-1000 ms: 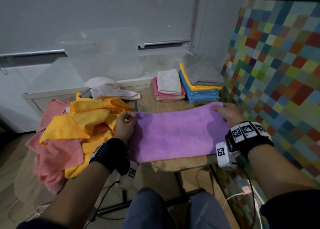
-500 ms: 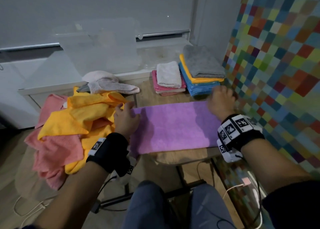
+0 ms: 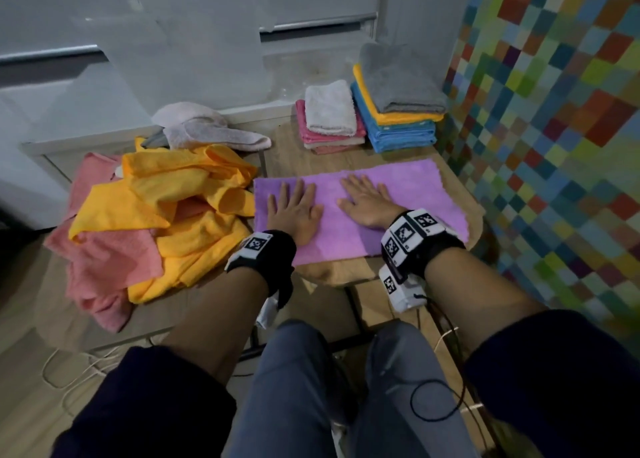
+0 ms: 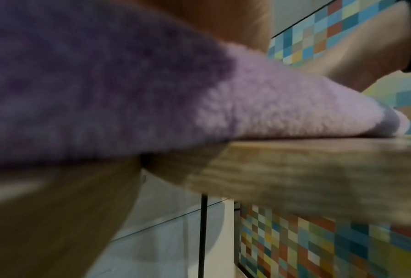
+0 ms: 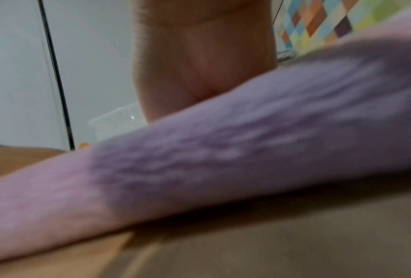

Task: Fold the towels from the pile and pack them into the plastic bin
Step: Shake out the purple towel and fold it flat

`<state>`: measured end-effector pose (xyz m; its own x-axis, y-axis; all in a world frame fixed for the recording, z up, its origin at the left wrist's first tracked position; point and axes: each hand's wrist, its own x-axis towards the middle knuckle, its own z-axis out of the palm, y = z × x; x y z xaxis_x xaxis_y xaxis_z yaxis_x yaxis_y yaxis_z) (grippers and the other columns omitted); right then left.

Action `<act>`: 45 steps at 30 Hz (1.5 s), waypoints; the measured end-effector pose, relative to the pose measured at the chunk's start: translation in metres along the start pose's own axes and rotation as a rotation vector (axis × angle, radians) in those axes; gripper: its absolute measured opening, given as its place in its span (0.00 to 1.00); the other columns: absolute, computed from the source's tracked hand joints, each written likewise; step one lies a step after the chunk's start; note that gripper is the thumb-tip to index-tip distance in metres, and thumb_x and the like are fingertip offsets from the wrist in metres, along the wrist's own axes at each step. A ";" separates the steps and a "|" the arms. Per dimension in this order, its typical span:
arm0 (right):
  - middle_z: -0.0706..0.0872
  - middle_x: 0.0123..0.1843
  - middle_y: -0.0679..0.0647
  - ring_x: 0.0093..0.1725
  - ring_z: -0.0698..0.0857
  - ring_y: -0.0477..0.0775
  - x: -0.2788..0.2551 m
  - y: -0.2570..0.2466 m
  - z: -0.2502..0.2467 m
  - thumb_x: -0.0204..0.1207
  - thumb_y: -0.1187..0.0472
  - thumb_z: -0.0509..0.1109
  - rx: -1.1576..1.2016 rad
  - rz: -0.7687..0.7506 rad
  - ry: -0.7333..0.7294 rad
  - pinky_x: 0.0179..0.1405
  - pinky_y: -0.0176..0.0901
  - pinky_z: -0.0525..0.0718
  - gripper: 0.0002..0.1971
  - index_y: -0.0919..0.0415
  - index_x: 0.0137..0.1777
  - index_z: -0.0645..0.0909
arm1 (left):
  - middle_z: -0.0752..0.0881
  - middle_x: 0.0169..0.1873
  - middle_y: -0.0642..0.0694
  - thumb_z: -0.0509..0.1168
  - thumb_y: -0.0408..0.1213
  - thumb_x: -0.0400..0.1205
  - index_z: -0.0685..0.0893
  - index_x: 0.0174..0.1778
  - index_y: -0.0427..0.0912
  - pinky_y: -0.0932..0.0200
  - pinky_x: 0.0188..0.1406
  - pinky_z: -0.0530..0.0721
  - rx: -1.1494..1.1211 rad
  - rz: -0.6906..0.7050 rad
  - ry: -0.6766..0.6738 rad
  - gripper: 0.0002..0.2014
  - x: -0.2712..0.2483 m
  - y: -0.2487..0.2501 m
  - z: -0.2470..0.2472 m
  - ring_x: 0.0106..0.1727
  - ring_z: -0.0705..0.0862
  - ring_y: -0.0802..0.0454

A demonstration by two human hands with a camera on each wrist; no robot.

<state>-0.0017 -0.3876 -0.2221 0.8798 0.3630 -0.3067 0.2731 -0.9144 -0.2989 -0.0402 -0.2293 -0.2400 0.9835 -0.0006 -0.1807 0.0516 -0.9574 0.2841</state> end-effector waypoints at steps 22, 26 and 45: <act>0.49 0.85 0.48 0.84 0.44 0.50 -0.064 -0.017 0.064 0.87 0.51 0.44 -0.077 0.007 0.374 0.81 0.54 0.37 0.26 0.53 0.84 0.50 | 0.53 0.83 0.47 0.36 0.53 0.85 0.53 0.82 0.47 0.43 0.80 0.37 0.106 0.079 0.252 0.29 -0.056 0.014 0.042 0.84 0.46 0.45; 0.52 0.85 0.48 0.84 0.45 0.52 -0.070 0.007 0.061 0.87 0.50 0.44 -0.021 0.079 0.432 0.80 0.53 0.37 0.25 0.52 0.83 0.53 | 0.55 0.83 0.49 0.37 0.54 0.85 0.55 0.82 0.50 0.43 0.80 0.38 0.065 0.095 0.303 0.29 -0.059 0.006 0.043 0.84 0.48 0.46; 0.36 0.85 0.46 0.83 0.36 0.54 -0.116 0.070 0.014 0.72 0.61 0.73 0.133 0.222 -0.004 0.80 0.61 0.40 0.50 0.50 0.84 0.40 | 0.63 0.79 0.39 0.71 0.41 0.70 0.66 0.77 0.39 0.44 0.80 0.52 -0.288 0.238 0.242 0.39 -0.084 -0.049 0.025 0.82 0.56 0.38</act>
<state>-0.0904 -0.4914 -0.2201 0.9107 0.1572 -0.3819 0.0196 -0.9402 -0.3401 -0.1295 -0.1896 -0.2623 0.9844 -0.1105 0.1370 -0.1683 -0.8192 0.5483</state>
